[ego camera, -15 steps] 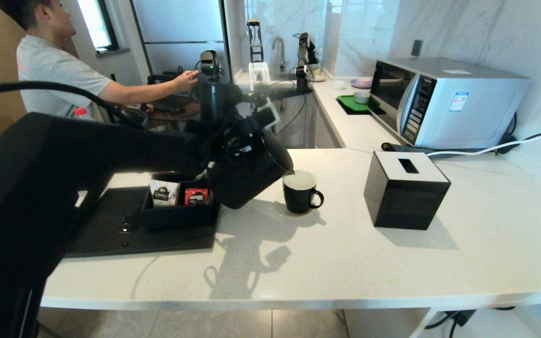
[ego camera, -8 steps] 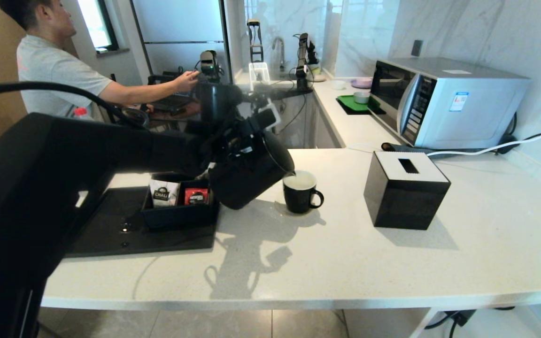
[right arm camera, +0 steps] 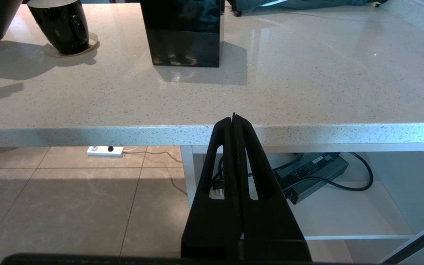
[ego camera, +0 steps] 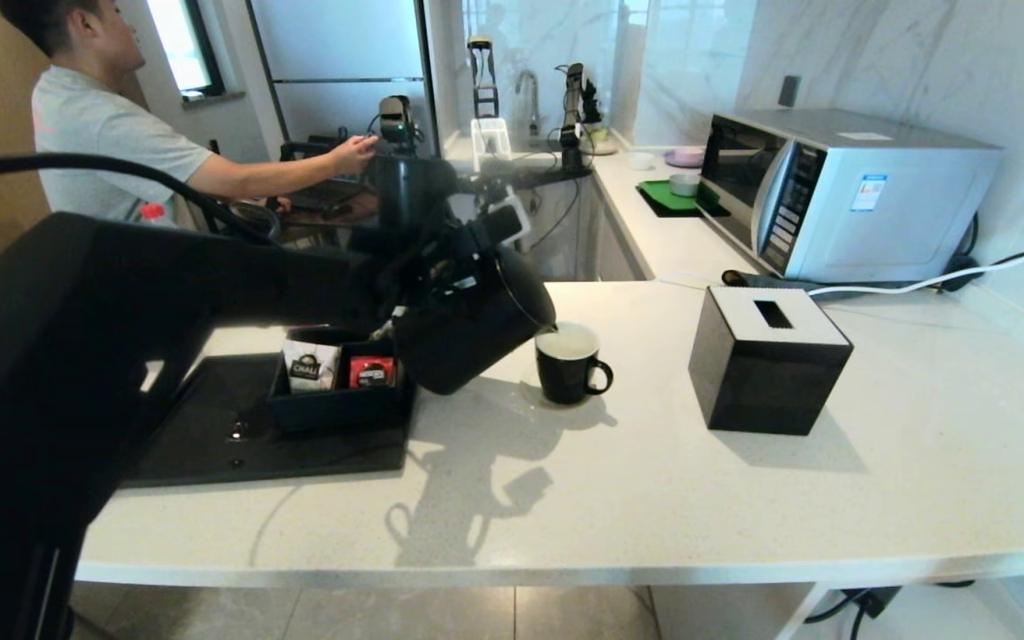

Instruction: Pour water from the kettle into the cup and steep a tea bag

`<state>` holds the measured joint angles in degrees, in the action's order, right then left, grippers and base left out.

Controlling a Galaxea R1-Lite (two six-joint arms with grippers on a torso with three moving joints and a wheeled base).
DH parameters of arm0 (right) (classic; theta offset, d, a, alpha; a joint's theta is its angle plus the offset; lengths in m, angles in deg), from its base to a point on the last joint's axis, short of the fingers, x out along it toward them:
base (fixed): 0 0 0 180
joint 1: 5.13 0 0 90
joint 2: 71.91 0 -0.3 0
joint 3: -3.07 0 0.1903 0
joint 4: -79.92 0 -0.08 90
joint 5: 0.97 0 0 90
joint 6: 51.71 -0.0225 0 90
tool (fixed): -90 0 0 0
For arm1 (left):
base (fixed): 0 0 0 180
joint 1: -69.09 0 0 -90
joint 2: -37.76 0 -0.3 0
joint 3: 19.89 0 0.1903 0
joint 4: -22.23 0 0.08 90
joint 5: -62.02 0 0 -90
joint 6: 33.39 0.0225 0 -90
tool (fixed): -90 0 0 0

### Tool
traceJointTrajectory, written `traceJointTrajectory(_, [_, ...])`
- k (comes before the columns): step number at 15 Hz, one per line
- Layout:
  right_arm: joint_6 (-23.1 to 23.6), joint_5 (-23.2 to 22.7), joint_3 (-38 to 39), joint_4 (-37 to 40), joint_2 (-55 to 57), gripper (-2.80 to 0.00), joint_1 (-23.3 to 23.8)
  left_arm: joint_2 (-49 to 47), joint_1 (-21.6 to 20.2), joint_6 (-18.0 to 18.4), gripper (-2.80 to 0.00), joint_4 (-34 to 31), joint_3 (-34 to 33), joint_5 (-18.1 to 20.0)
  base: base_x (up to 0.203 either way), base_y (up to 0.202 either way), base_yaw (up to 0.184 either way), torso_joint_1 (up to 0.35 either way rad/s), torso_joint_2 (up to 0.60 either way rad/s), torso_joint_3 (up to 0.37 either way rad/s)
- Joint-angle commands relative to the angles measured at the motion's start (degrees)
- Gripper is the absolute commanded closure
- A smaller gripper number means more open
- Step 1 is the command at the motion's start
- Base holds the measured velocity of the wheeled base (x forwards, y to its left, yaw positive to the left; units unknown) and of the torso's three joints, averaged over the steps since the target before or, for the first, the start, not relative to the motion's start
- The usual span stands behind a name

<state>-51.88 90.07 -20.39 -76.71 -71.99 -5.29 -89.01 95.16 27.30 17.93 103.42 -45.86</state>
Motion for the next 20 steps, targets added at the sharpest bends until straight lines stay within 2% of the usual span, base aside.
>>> traceJointTrajectory(1, [-0.01,0.01,0.01,0.00,0.07,0.00,-0.02,0.12,-0.05,0.30,0.00,0.09,-0.01,-0.13,0.000,0.000,0.000,0.000,0.00,0.000])
traceJointTrajectory(20, [-0.01,0.01,0.01,0.00,0.07,0.00,-0.02,-0.23,0.13,0.21,0.00,0.52,-0.01,-0.20,0.000,0.000,0.000,0.000,0.00,0.000])
